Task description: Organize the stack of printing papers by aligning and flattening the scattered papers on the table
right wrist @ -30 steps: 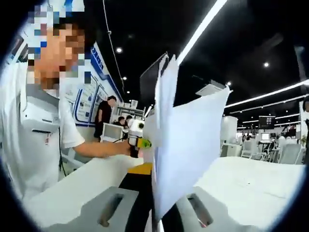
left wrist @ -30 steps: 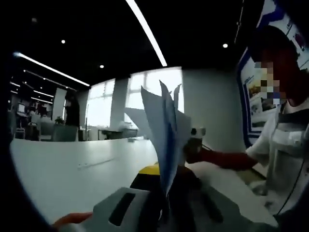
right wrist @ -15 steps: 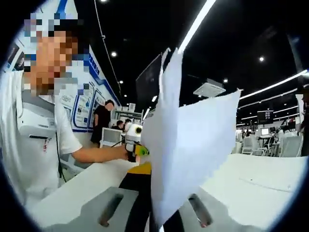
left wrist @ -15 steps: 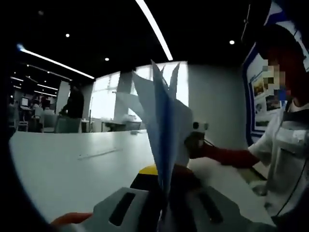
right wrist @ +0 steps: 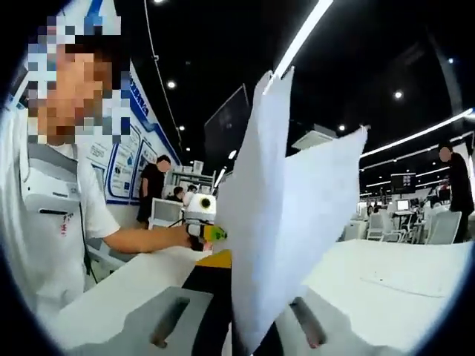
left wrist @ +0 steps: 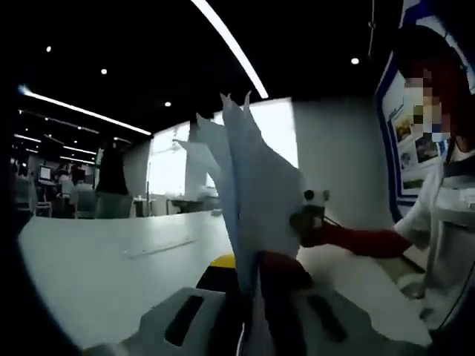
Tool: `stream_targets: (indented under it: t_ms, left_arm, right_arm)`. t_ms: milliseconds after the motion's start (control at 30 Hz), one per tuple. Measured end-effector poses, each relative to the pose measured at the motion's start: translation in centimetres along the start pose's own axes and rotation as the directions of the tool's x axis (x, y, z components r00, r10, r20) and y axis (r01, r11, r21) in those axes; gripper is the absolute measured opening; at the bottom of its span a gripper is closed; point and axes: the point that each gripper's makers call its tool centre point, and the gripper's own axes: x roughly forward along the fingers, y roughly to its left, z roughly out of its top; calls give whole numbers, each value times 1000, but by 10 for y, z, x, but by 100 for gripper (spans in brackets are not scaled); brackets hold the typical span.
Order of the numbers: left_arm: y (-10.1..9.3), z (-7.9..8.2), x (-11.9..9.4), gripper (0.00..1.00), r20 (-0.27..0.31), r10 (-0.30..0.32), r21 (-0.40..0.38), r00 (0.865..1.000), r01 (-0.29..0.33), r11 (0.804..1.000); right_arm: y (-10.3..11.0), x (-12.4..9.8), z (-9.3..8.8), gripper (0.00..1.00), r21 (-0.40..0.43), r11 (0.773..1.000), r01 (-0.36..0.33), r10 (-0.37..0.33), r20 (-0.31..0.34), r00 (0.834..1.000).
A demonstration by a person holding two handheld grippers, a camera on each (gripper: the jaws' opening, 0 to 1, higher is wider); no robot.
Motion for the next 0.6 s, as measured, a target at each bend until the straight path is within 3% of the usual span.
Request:
stream_targets:
  t_ms: [33, 67, 100, 167, 200, 233, 267, 333, 367, 433, 533, 600]
  left_arm:
    - [1, -6, 0, 15, -19, 0, -17, 1000, -1, 1000]
    - [5, -16, 0, 21, -59, 22, -17, 998, -23, 1000]
    - [7, -22, 0, 24, -82, 34, -6, 996, -35, 999]
    - [3, -40, 0, 22, -171, 13, -20, 985, -17, 1000]
    - [2, -41, 0, 18, -176, 9, -22, 984, -13, 1000]
    - [0, -38, 2, 9, -162, -1, -17, 987, -1, 1000]
    - [-5, -35, 3, 6, -159, -25, -20, 987, 22, 1000]
    - [-3, -31, 1, 6, -164, -15, -34, 986, 9, 999]
    - [-9, -27, 1, 6, -145, -49, -69, 988, 39, 997]
    - [-9, -26, 0, 6, -138, -46, -69, 989, 37, 997]
    - [-10, -35, 0, 8, -155, -53, -69, 986, 42, 997]
    - [-8, -46, 0, 14, -170, -43, -71, 985, 31, 997]
  right_arm:
    - [-3, -1, 1, 10, 27, 1000, 15, -15, 9, 1000]
    - [-5, -3, -5, 16, 83, 996, 27, -25, -24, 999]
    - [1, -3, -12, 14, 116, 993, 17, -12, -50, 999]
    - [9, 1, -15, 5, 86, 996, 15, -10, -55, 998]
    - [10, 2, -16, 0, 84, 996, 10, -5, -59, 998]
    - [15, 4, -14, 0, 36, 999, -17, 19, -60, 998]
    - [13, 6, -15, 0, 33, 999, 5, -2, -77, 997]
    - [6, 2, -11, 0, 40, 999, -2, 5, -68, 998]
    - [6, 1, -8, 0, 50, 999, -6, 9, -60, 998]
    - [5, -1, -6, 0, 53, 998, -14, 17, -54, 998]
    - [4, -3, -13, 0, 26, 999, -28, 30, -75, 997]
    - [8, -2, -26, 4, 59, 998, -27, 33, -112, 993]
